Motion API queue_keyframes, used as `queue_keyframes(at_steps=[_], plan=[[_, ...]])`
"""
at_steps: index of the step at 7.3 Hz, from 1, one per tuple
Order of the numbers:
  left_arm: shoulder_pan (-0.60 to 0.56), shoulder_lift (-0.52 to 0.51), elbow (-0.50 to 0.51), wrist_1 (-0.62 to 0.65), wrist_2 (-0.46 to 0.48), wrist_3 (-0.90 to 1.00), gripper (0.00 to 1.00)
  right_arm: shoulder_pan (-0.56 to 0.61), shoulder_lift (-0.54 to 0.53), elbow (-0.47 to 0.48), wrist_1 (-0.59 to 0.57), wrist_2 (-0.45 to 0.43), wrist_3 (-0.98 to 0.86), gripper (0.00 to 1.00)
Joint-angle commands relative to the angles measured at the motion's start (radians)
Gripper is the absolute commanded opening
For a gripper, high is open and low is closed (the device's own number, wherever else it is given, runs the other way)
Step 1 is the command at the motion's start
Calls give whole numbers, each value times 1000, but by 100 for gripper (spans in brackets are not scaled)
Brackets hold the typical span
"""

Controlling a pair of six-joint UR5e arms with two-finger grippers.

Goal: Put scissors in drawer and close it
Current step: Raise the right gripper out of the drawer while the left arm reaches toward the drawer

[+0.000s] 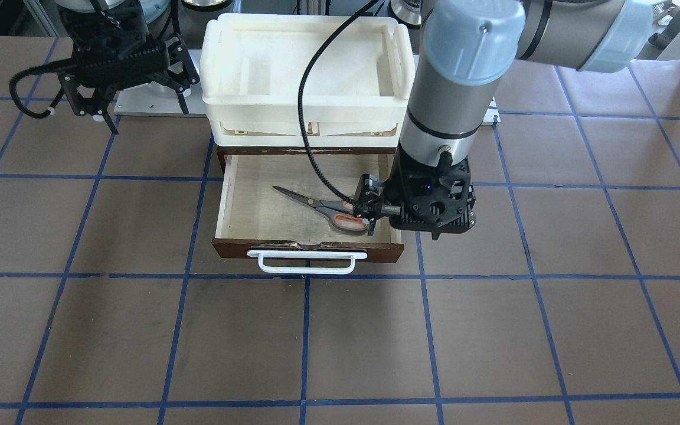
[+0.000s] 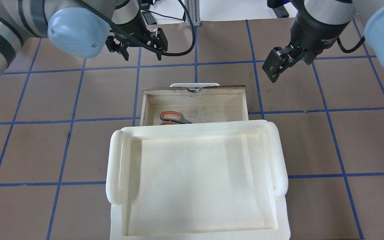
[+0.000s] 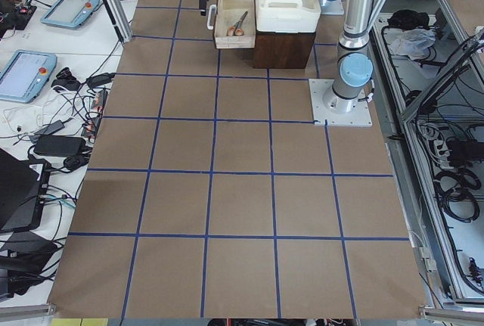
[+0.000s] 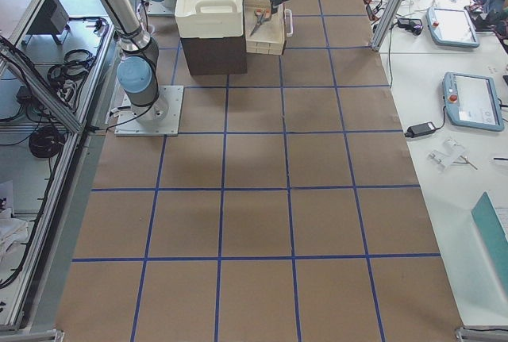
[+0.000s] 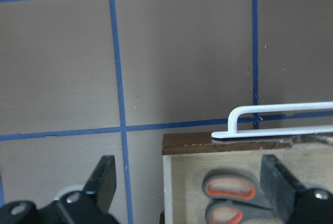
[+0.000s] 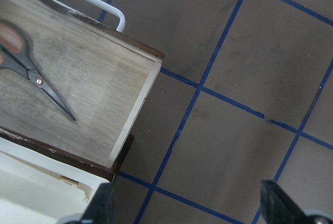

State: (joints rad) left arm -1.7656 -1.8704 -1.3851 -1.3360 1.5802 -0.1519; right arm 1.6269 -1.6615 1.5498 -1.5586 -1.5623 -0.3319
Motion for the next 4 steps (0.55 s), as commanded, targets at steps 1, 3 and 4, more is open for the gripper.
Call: queue_keyframes(at_steps=[1,3,4], plan=[[-32,-126,81,24,1,-41,100,-1,-32,3,6,16,342,100],[-90,-215,83,153,4,-127,100,2,-23,7,-59,19,424,100],[-92,-237,84,156,3,-130,100,1,-27,9,-67,13,422,100]])
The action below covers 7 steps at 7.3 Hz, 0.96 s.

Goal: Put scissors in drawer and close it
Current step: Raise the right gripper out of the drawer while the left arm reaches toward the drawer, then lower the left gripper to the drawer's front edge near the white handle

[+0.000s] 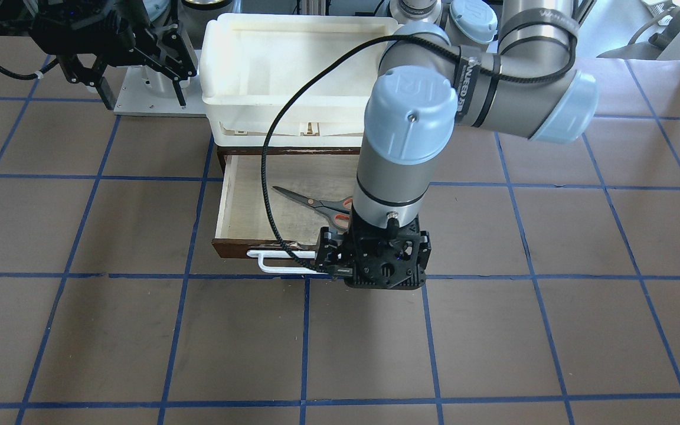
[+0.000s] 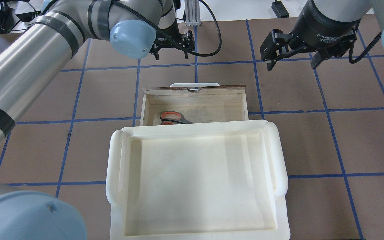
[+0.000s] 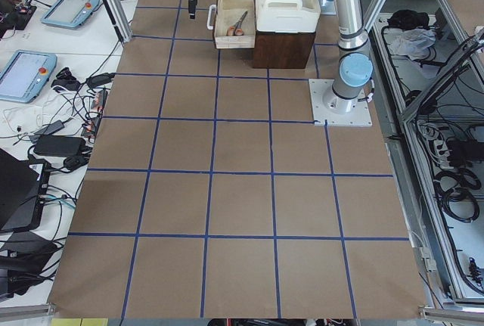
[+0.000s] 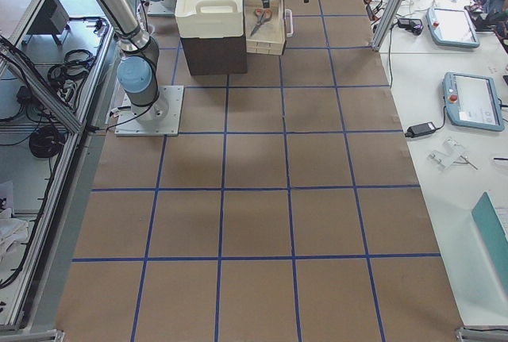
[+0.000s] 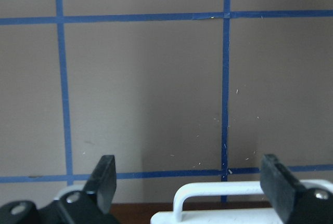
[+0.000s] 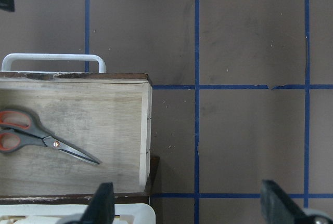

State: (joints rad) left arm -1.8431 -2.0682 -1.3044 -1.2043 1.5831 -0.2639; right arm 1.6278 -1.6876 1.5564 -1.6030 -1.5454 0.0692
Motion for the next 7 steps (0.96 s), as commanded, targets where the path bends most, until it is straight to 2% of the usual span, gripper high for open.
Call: queue_keyframes(at_steps=[1,6,7], plan=[[-15,-59,8,26,-2,-18,100,1,-3,2,-22,1,23,100],[-18,-105,-3,8,-11,-18,100,0,-4,13,-20,-1,14,100],[-22,-104,-9,-47,-12,-18,100,0,-4,11,-20,-1,15,100]])
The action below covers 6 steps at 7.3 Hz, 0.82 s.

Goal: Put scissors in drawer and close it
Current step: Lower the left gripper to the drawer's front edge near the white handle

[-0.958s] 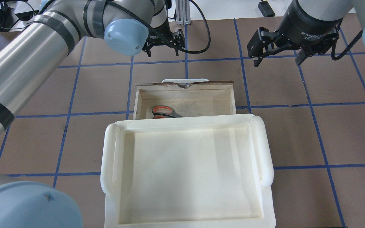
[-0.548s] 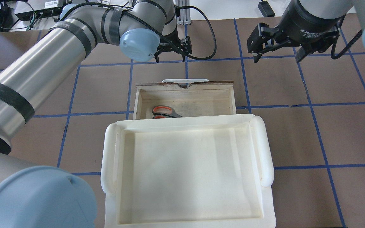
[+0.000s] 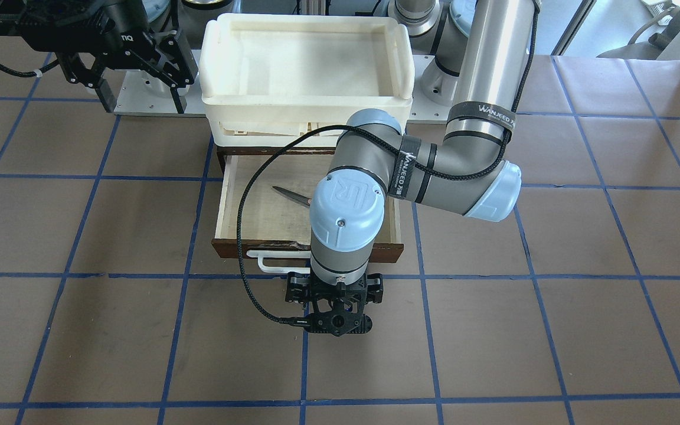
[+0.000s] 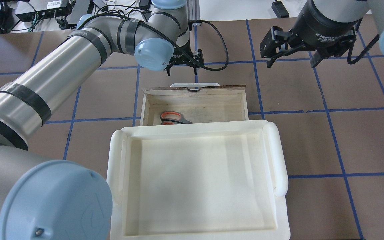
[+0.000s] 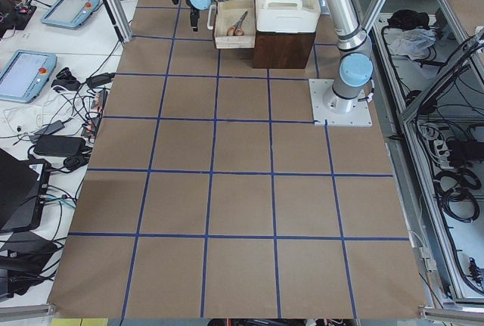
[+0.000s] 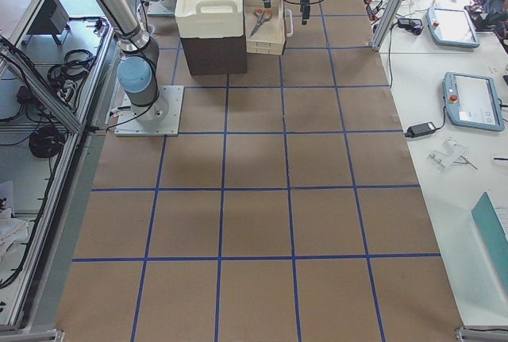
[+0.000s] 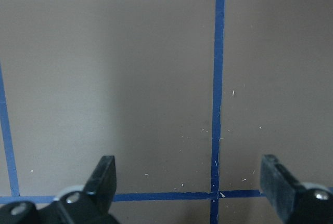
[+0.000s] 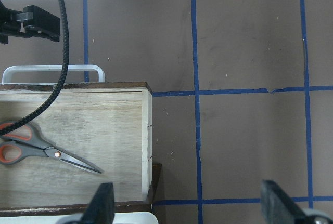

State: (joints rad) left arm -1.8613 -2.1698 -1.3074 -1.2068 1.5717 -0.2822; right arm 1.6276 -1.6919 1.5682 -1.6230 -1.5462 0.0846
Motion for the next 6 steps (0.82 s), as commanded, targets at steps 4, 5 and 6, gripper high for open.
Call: queue_keyframes(at_steps=[4,5,6], plan=[[10,19,-4,-131,-36,0,100,-2,0,1,3,-2,4,100],[13,21,-4,-144,-50,0,100,-2,0,1,8,-2,3,100],[17,31,-3,-170,-61,0,100,-2,0,1,8,-2,4,100]])
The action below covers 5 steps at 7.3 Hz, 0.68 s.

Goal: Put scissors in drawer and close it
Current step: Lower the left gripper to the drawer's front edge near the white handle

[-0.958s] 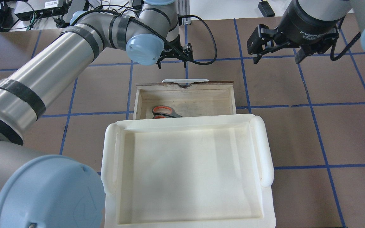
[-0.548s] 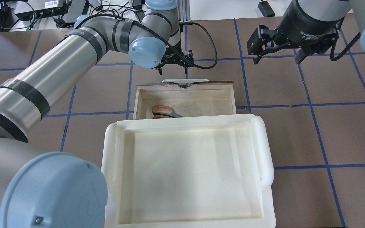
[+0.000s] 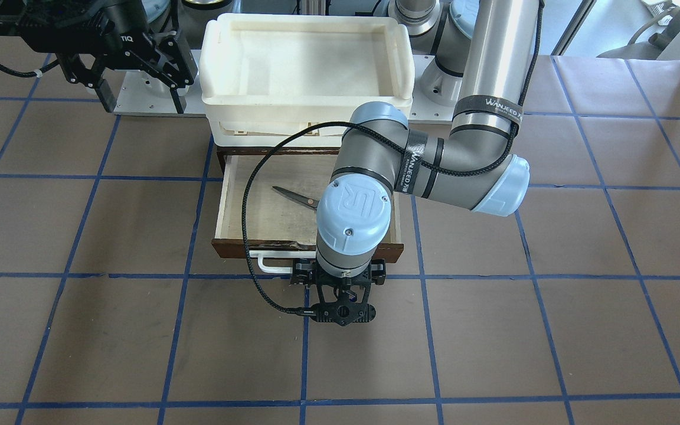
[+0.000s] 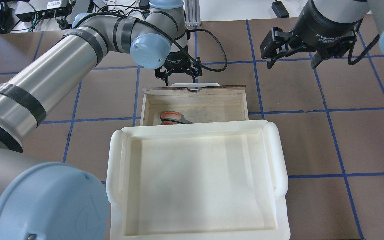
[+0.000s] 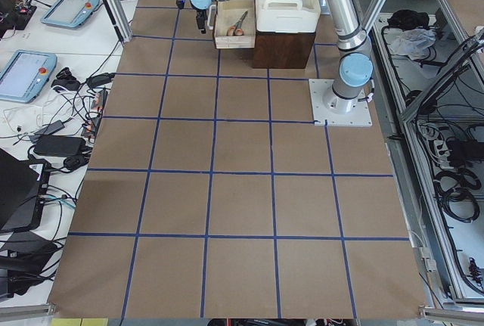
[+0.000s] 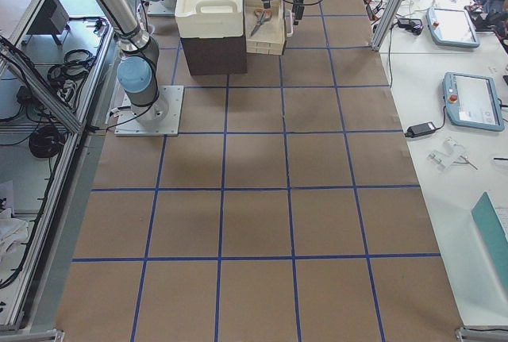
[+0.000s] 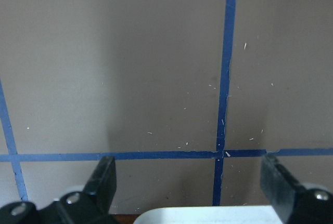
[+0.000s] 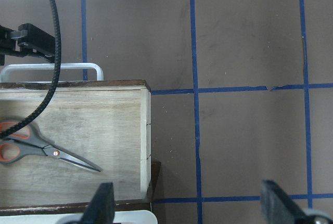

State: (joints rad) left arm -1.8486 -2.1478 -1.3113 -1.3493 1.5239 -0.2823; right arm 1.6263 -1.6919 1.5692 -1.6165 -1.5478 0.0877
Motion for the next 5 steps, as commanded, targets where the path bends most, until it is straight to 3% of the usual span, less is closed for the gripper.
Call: queue_keyframes(at_steps=[1,5], plan=[[5,14,1,-60,-13,0,100,0,0,0,-2,0,-5,100],[3,22,0,-161,-39,2,100,0,0,5,10,-14,4,100]])
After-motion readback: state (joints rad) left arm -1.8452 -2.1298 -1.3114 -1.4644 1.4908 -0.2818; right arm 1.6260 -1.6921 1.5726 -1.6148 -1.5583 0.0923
